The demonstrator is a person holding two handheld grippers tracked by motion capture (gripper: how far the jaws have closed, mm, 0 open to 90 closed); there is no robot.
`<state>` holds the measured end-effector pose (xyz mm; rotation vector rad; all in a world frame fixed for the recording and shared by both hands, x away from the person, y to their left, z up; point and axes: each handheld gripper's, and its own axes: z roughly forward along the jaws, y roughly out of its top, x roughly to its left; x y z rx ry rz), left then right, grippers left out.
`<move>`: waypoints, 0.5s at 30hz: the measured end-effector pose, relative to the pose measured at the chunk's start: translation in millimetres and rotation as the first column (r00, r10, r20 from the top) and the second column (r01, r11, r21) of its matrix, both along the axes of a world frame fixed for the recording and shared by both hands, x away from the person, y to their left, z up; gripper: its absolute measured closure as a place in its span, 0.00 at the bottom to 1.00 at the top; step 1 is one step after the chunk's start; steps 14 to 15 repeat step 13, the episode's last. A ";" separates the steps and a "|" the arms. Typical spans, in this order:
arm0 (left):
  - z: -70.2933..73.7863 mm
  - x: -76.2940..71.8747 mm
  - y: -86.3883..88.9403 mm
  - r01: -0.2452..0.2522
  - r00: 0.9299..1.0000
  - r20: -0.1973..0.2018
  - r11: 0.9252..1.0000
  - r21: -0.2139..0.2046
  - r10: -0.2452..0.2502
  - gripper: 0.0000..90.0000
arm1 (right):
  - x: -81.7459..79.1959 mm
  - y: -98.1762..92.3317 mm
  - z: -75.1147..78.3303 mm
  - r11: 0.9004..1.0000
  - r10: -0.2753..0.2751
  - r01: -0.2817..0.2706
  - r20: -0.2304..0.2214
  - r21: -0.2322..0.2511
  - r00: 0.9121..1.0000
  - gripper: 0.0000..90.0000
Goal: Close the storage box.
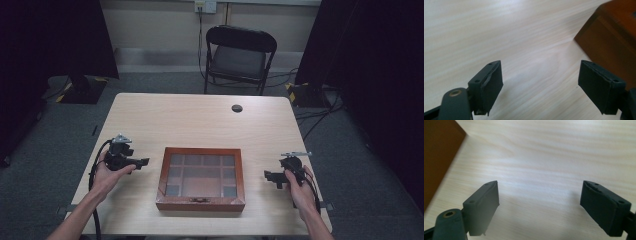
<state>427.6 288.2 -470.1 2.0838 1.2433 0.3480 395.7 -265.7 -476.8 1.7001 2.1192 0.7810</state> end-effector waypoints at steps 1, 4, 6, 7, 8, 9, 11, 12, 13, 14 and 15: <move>-2.1 0.6 -0.4 -0.004 1.000 -0.002 1.000 0.010 0.005 0.22 | 0.2 -0.1 -3.9 1.000 -0.010 0.010 -0.007 -0.006 1.000 0.16; -5.9 2.3 -0.4 -0.017 1.000 -0.008 0.999 0.047 0.017 0.22 | 0.0 2.9 -9.4 0.996 -0.037 0.041 0.050 -0.080 0.998 0.15; -14.0 2.6 -3.1 -0.020 0.999 -0.049 0.996 0.083 0.025 0.21 | -0.7 5.5 -13.3 0.995 -0.044 0.051 0.082 -0.090 0.996 0.09; -17.6 1.0 -5.8 -0.018 1.000 -0.019 0.993 0.114 0.020 0.18 | -1.3 6.6 -15.7 0.995 -0.044 0.052 0.096 -0.088 0.994 0.04; -19.1 0.0 -7.8 -0.012 1.000 0.001 0.992 0.129 0.012 0.15 | -1.7 7.5 -17.8 0.995 -0.039 0.048 0.104 -0.083 0.994 0.01; -19.8 0.0 -8.8 -0.019 1.000 0.003 0.993 0.120 0.019 0.14 | -1.7 8.1 -18.8 0.996 -0.036 0.045 0.108 -0.082 0.994 0.00; -21.3 -1.2 -10.2 -0.037 0.999 0.012 0.993 0.110 0.035 0.13 | -1.4 8.7 -19.4 0.995 -0.041 0.050 0.111 -0.082 0.993 0.00; -23.2 -1.5 -10.8 -0.047 0.999 0.030 0.994 0.103 0.044 0.11 | -1.7 8.6 -19.9 0.996 -0.042 0.051 0.116 -0.079 0.992 0.00; -24.2 -2.0 -9.4 -0.034 0.999 0.036 0.994 0.105 0.030 0.10 | -2.2 8.2 -21.2 0.996 -0.044 0.055 0.134 -0.076 0.990 0.00; -24.2 -2.0 -9.4 -0.034 0.999 0.036 0.994 0.105 0.030 0.10 | -2.2 8.2 -21.2 0.996 -0.044 0.055 0.134 -0.076 0.990 0.00; -24.2 -2.0 -9.4 -0.034 0.999 0.036 0.994 0.105 0.030 0.10 | -2.2 8.2 -21.2 0.996 -0.044 0.055 0.134 -0.076 0.990 0.00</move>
